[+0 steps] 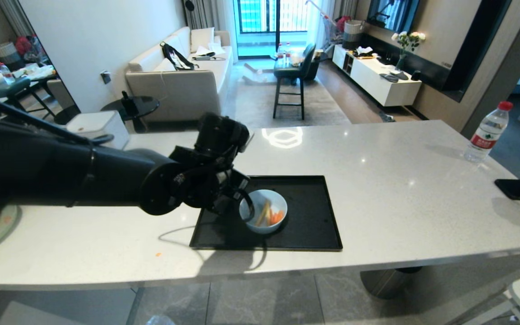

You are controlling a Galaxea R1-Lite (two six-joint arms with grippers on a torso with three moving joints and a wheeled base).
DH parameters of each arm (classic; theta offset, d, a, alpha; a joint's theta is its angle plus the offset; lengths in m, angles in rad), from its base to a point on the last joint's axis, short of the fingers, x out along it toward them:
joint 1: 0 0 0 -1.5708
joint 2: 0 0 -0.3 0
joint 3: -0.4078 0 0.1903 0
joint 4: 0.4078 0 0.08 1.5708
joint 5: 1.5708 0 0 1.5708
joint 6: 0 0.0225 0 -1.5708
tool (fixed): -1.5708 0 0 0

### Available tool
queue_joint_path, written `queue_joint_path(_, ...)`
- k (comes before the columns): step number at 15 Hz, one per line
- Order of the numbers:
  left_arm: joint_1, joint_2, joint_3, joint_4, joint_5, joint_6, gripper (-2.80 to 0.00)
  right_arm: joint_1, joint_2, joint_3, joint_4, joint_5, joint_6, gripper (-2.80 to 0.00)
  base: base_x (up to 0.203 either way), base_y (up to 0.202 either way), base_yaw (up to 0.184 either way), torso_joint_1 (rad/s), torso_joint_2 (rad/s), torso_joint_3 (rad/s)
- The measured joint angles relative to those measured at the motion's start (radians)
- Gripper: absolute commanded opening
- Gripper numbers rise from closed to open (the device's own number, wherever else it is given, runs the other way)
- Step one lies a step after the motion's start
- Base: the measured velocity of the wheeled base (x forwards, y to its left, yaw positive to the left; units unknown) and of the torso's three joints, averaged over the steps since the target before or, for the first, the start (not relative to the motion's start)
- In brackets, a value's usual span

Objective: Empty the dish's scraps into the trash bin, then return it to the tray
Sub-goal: Pick up the bowl with leftover food

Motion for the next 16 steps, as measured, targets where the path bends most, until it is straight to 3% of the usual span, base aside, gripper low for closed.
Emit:
queue_joint_path(7, 0.003, 0.102, -0.051, 0.036, -0.010, 0.001, 0.00, 0.000, 0.000, 0.000, 0.000, 0.000, 0.000, -2.80, 0.000, 0.000, 0.000, 0.000, 0.00, 0.000)
queue_joint_path(12, 0.002, 0.185, -0.236, 0.212, -0.025, 0.001, 0.00, 0.000, 0.000, 0.000, 0.000, 0.000, 0.000, -2.80, 0.000, 0.000, 0.000, 0.000, 0.00, 0.000)
queue_joint_path(16, 0.026, 0.227, -0.392, 0.447, -0.115, 0.009, 0.00, 0.000, 0.000, 0.000, 0.000, 0.000, 0.000, -2.80, 0.000, 0.000, 0.000, 0.000, 0.00, 0.000)
